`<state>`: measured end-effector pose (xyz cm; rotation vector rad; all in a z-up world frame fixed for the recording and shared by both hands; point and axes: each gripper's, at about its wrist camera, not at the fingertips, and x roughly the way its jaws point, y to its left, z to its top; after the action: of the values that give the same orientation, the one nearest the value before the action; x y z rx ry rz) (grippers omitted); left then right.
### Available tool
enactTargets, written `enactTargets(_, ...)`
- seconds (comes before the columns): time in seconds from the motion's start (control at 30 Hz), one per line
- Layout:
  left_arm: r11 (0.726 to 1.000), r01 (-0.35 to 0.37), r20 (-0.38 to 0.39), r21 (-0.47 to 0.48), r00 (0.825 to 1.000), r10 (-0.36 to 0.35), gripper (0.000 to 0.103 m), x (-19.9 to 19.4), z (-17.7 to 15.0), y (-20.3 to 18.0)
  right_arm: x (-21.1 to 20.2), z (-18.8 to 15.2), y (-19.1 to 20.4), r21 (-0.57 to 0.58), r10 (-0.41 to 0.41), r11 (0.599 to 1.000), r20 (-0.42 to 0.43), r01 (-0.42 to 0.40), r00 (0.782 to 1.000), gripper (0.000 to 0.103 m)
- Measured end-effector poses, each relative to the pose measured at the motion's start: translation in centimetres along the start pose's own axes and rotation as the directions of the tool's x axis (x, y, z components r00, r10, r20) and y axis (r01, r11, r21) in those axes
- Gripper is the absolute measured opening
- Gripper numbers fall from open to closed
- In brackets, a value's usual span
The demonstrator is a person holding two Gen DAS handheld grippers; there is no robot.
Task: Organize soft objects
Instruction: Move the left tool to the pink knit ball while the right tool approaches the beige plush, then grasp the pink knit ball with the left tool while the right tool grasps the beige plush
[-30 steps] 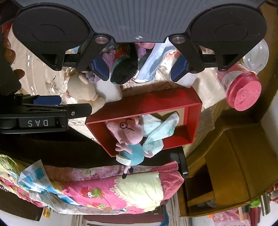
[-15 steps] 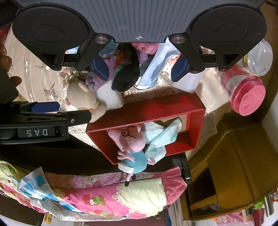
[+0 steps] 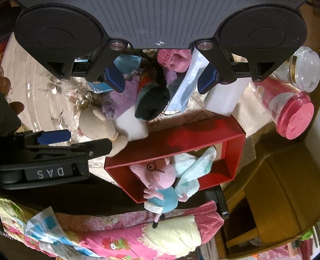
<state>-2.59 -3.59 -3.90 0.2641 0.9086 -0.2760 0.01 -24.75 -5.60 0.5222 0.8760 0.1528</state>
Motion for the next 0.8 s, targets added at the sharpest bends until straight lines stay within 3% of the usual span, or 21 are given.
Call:
enactTargets(0.27, 1.000, 0.019, -0.079, -0.001, 0.997, -0.019, 0.077, 1.9, -0.9, -0.1, 0.2, 0.0, -0.3, 0.010, -0.008, 1.000, -0.010, 0.008, 1.000, 0.062)
enactTargets(0.4, 0.999, 0.035, -0.164, -0.036, 0.986, -0.040, 0.056, 4.1, -1.9, 0.5, 0.2, 0.1, -0.6, 0.010, -0.022, 1.000, -0.012, 0.022, 1.000, 0.062)
enactTargets(0.53, 0.999, 0.022, -0.158, -0.048, 0.987, -0.030, 0.050, 4.2, -1.9, 0.9, 0.3, 0.3, -1.1, 0.024, -0.030, 0.999, -0.023, 0.030, 0.999, 0.062)
enactTargets(0.57, 0.998, 0.024, -0.155, -0.058, 0.987, -0.032, 0.041, 4.1, -1.8, 1.0, 0.3, 0.3, -1.2, 0.027, -0.029, 0.999, -0.023, 0.030, 0.999, 0.062)
enactTargets(0.6, 0.998, 0.026, -0.153, -0.061, 0.988, -0.035, 0.027, 4.0, -1.6, 1.2, 0.3, 0.3, -1.2, 0.029, -0.031, 0.999, -0.023, 0.032, 0.999, 0.062)
enactTargets(0.7, 0.995, 0.032, -0.152, -0.093, 0.987, -0.046, 0.011, 3.7, -0.9, 2.3, 0.6, 0.2, -1.2, 0.023, -0.040, 0.999, -0.031, 0.041, 0.999, 0.062)
enactTargets(0.8, 0.991, 0.032, -0.165, -0.128, 0.985, -0.053, 0.009, 3.8, -0.5, 3.0, 1.0, 0.2, -1.1, 0.018, -0.045, 0.999, -0.040, 0.046, 0.998, 0.062)
